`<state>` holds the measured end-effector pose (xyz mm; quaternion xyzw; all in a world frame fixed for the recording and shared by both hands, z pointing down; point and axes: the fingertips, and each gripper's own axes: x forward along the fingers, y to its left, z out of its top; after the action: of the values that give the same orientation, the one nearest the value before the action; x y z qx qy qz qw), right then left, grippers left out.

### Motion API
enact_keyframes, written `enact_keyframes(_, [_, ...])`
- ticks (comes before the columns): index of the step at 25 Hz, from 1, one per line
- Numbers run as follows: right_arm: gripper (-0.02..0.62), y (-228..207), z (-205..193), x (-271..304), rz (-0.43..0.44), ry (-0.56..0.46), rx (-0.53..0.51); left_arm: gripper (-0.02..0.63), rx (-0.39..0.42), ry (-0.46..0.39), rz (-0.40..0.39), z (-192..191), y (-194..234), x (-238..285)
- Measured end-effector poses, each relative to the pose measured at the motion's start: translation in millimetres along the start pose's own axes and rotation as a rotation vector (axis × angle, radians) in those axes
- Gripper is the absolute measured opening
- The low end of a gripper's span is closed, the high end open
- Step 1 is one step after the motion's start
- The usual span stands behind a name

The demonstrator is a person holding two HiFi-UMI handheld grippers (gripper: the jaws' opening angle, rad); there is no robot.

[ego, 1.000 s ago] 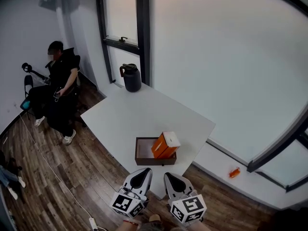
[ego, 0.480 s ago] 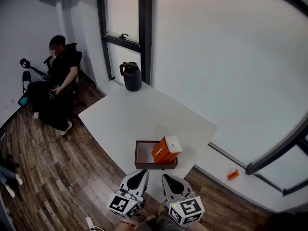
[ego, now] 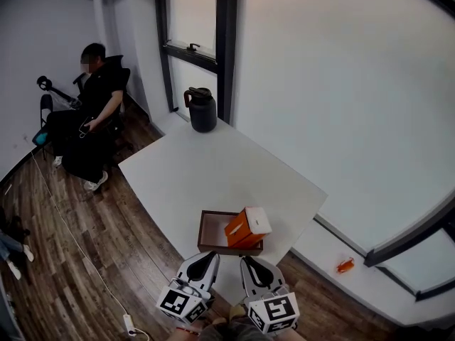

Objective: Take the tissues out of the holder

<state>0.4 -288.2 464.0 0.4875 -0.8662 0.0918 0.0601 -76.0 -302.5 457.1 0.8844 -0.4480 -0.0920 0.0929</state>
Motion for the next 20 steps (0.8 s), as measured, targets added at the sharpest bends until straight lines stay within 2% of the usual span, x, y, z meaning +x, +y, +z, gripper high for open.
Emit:
enact_keyframes(3, [0.009, -7.9, -0.4, 2.9, -0.017, 0.004, 0.005, 0.005, -0.008, 0.011, 0.023, -2.3, 2.9, 3.2])
enact_keyframes(11, [0.188, -38.6, -0.3, 16.6, -0.049, 0.039, 0.089, 0.005, 0.006, 0.01, 0.063, -7.2, 15.1, 15.8])
enact_keyframes(20, [0.315, -59.2, 1.2, 26.7, -0.081, 0.034, 0.126, 0.005, 0.019, -0.002, 0.118, -2.0, 40.4, 17.5])
